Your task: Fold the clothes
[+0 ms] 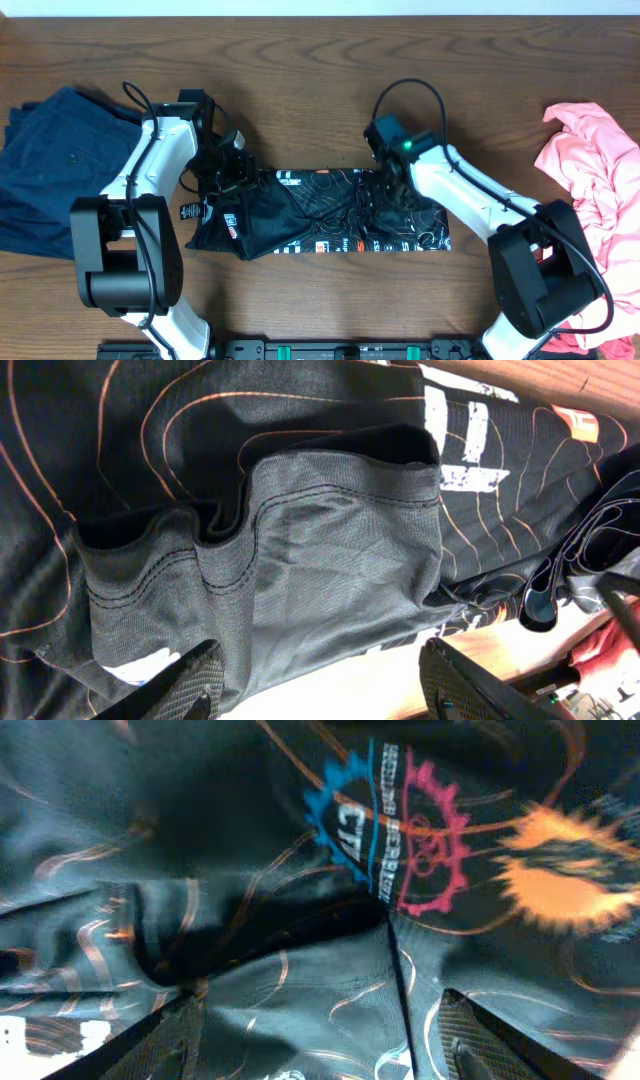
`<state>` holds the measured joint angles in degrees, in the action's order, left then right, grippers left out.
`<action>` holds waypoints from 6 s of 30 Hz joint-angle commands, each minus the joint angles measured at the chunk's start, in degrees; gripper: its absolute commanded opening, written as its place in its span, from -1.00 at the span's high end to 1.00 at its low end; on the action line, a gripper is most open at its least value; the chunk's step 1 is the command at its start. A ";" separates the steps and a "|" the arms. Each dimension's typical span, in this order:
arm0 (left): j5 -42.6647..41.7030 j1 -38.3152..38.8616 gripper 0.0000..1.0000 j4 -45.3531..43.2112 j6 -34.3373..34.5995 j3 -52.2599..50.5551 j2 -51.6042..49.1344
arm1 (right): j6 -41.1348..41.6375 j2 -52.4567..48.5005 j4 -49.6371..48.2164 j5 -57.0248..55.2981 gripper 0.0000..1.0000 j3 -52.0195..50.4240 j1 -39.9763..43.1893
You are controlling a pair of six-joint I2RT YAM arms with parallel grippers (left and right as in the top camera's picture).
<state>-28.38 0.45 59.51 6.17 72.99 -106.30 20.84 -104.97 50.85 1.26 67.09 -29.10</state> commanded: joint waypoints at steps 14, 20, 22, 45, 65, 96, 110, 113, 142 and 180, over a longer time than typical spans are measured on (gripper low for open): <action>-0.09 -0.15 -0.28 1.14 0.09 0.09 0.00 | -22.36 0.20 -2.54 37.83 -0.06 -3.72 0.15; 9.16 -0.15 -0.29 3.39 0.15 0.09 0.00 | -18.60 0.24 -1.36 26.18 -0.18 -3.72 0.22; 12.94 -0.15 -0.29 3.23 0.83 0.09 0.00 | -15.47 0.46 -1.25 21.84 -0.22 -3.72 0.22; 29.92 -0.15 -0.85 -15.30 2.95 -11.96 -1.22 | -6.49 14.34 5.25 6.21 -0.38 -3.69 5.49; 21.66 -0.87 0.76 -16.83 2.91 -13.29 -0.96 | -5.42 17.81 10.73 -1.03 -0.35 -3.67 12.24; 38.25 -1.57 -0.57 -16.79 5.81 -12.98 0.42 | -5.46 20.35 10.71 -1.05 -0.49 -3.67 14.84; 26.05 -4.50 -0.71 -20.48 4.55 -14.99 -1.44 | -6.32 20.35 11.54 -1.29 -0.49 -3.67 14.84; 22.23 -5.55 -0.71 -21.68 3.04 -15.78 -1.44 | -6.32 20.35 11.65 -1.29 -0.48 -3.67 14.84; 28.17 -5.90 0.88 -7.30 4.07 -5.31 9.68 | -6.29 20.35 12.39 -1.88 -0.48 -3.67 14.99; 10.60 41.40 0.73 -28.46 24.20 -2.54 7.26 | -8.28 20.35 13.68 -2.29 -0.48 -3.67 23.91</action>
<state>-16.88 40.56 33.30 28.88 69.89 -99.09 13.15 -85.19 64.51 -1.32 63.24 -5.65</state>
